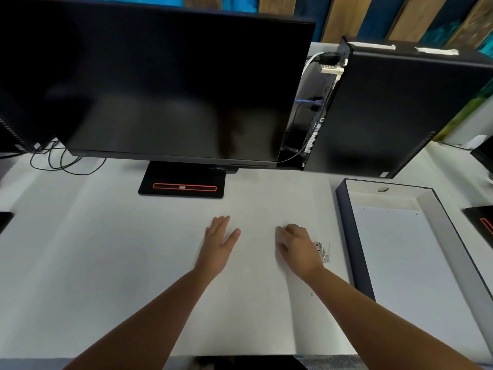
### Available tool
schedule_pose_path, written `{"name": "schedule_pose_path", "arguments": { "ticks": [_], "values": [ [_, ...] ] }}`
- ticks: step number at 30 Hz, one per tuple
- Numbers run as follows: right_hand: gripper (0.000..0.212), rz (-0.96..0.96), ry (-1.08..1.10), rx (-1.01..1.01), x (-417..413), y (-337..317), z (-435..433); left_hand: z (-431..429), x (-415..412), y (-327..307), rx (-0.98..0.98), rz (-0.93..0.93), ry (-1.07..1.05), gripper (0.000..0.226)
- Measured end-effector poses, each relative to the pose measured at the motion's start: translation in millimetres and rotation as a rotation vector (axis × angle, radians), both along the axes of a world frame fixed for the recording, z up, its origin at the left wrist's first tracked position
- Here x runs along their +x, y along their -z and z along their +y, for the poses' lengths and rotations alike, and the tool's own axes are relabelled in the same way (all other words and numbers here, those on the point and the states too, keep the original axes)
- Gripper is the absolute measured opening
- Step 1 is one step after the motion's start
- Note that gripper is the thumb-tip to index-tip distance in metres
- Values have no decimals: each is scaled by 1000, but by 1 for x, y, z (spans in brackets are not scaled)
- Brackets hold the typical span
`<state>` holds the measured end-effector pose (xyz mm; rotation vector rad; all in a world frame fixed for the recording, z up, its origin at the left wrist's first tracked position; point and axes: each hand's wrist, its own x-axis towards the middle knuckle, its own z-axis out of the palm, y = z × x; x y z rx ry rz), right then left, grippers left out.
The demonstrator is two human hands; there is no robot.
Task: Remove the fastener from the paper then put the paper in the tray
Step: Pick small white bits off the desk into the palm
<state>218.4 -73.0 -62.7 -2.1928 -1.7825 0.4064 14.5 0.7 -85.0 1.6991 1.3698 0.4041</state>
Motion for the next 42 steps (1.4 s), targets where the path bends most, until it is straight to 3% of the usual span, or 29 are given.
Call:
{"name": "schedule_pose_path", "arguments": {
  "ticks": [3, 7, 10, 13, 17, 21, 23, 33, 42],
  "values": [
    [9, 24, -59, 34, 6, -1, 7, 0, 5, 0, 38, 30, 27, 53],
    [14, 75, 39, 9, 21, -6, 23, 0, 8, -1, 82, 116, 66, 52],
    [2, 90, 27, 10, 21, -5, 31, 0, 7, -2, 105, 160, 84, 51],
    [7, 57, 29, 22, 15, 3, 30, 1, 6, -1, 110, 147, 79, 48],
    [11, 103, 33, 51, 1, 11, 25, -1, 9, -9, 61, -119, -125, 36],
    [14, 212, 47, 48, -6, 13, 26, 1, 14, -29, -219, -602, -390, 30],
    [18, 235, 44, 32, -8, 12, 27, 3, 12, -32, -315, -700, -438, 31],
    [25, 261, -87, 30, -42, 11, 22, 9, 4, -35, -572, -890, -510, 54],
    [22, 274, -141, -45, -54, 2, 32, 11, -2, -28, -629, -940, -576, 57]
  ]
}}
